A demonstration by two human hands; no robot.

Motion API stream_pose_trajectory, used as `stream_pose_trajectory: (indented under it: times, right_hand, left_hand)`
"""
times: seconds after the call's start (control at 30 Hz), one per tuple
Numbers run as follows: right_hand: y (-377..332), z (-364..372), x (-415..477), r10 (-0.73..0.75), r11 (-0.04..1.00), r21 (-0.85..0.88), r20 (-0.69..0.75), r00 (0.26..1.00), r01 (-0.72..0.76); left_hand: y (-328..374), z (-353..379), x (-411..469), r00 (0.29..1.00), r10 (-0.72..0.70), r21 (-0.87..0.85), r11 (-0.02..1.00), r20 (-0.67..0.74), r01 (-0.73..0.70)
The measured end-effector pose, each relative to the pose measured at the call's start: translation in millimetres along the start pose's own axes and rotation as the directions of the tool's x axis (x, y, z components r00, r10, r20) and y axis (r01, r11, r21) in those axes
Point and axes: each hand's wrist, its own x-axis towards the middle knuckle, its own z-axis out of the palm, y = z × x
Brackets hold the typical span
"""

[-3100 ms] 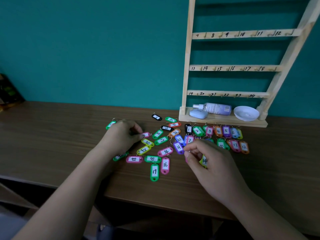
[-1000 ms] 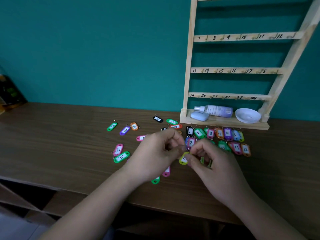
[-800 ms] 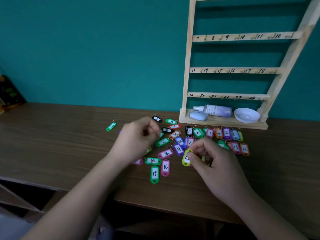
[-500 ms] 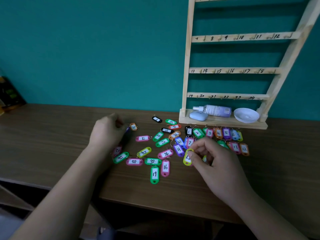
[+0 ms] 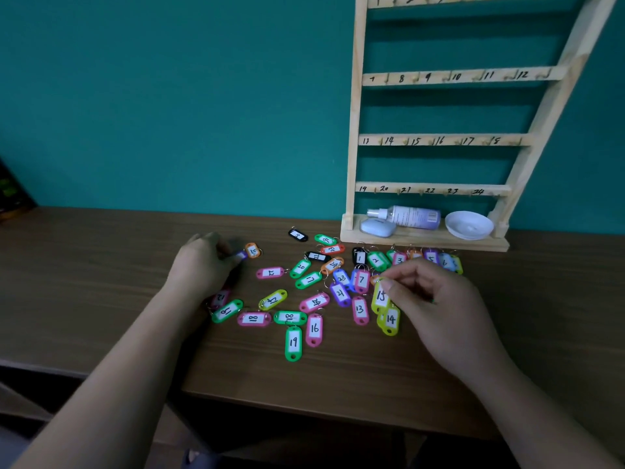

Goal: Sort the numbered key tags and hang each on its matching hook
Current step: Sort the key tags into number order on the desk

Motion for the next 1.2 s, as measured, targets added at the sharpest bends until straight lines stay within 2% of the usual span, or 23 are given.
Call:
stream_pose_trajectory:
  times: [0.27, 0.5, 0.77, 0.93, 1.2]
  right_hand:
    - [24.3, -38.0, 12.9, 0.196, 0.981, -0.018, 0.037, 0.98, -0.195]
    - [31.7, -47.5, 15.3, 0.295, 0.955, -0.05, 0.069, 0.953, -0.293]
    - [29.9, -43.0, 11.3, 0.283, 0.942, -0.204, 0.067, 0.957, -0.265]
    - [28.1, -38.1, 10.5, 0.26, 0.926, -0.292, 0.031, 0.965, -0.24]
    - [19.7, -28.6, 4.3, 0.112, 0.928, -0.36, 0.011, 0.994, -0.1]
  left_hand:
    - [4.5, -8.6, -6.1, 1.0, 0.004, -0.049, 0.999, -0.014, -0.005]
    - [34.6, -23.2, -31.4, 0.991, 0.081, -0.22, 0.97, -0.104, -0.103]
    - [70.0, -23.1, -62.2, 0.986, 0.166, -0.423, 0.895, 0.017, -0.144]
    - [92.4, -24.3, -78.4, 0.98, 0.195, -0.545, 0.827, 0.043, -0.141]
    - [117.4, -21.1, -99.2, 0.941, 0.307, -0.728, 0.677, 0.145, -0.108]
